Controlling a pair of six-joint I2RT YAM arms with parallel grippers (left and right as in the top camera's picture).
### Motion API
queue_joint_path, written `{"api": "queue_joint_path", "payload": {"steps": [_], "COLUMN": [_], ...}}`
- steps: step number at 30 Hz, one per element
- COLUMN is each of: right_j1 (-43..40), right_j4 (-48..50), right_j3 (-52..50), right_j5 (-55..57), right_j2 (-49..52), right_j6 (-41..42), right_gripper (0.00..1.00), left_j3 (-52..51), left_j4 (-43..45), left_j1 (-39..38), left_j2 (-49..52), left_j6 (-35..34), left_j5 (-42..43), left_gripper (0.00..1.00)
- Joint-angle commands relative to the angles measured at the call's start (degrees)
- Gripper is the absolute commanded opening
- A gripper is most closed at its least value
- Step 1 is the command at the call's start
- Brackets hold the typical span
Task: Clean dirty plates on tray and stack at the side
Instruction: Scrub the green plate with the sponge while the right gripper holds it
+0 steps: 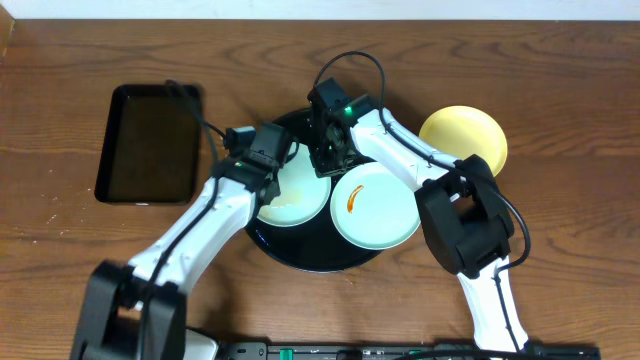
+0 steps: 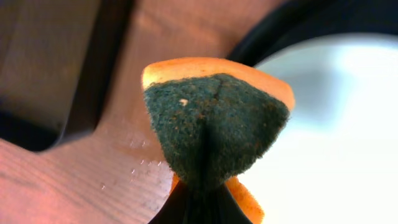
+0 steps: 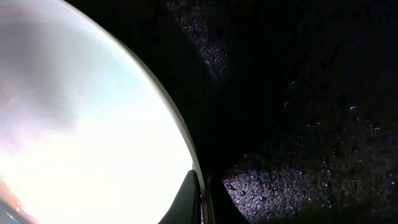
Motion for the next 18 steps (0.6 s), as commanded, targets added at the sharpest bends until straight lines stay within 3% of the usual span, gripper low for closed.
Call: {"api": "queue_joint_path", "payload": {"steps": [1, 8, 18], "right_j1": [-0.5, -0.5, -0.5], "right_j4": [-0.3, -0.4, -0.4], "right_j3": [-0.2, -0.2, -0.2], "right_j5": [6.0, 6.0, 6.0], "right_j2": [0.4, 0.4, 0.4], "right_j6": [0.8, 0.8, 0.8], "right_gripper": [0.01, 0.01, 0.01], "left_j3": [0.7, 0.4, 0.4], "left_j4": [3.0, 9.6, 15.0], "left_j1": [0.2, 0.2, 0.3], "left_j2": [-2.4, 1.2, 10.8], "left_j6": [0.0, -0.1, -1.6], "left_j5": [7.4, 24.1, 24.8], "left_gripper": [0.08, 0.08, 0.08]}}
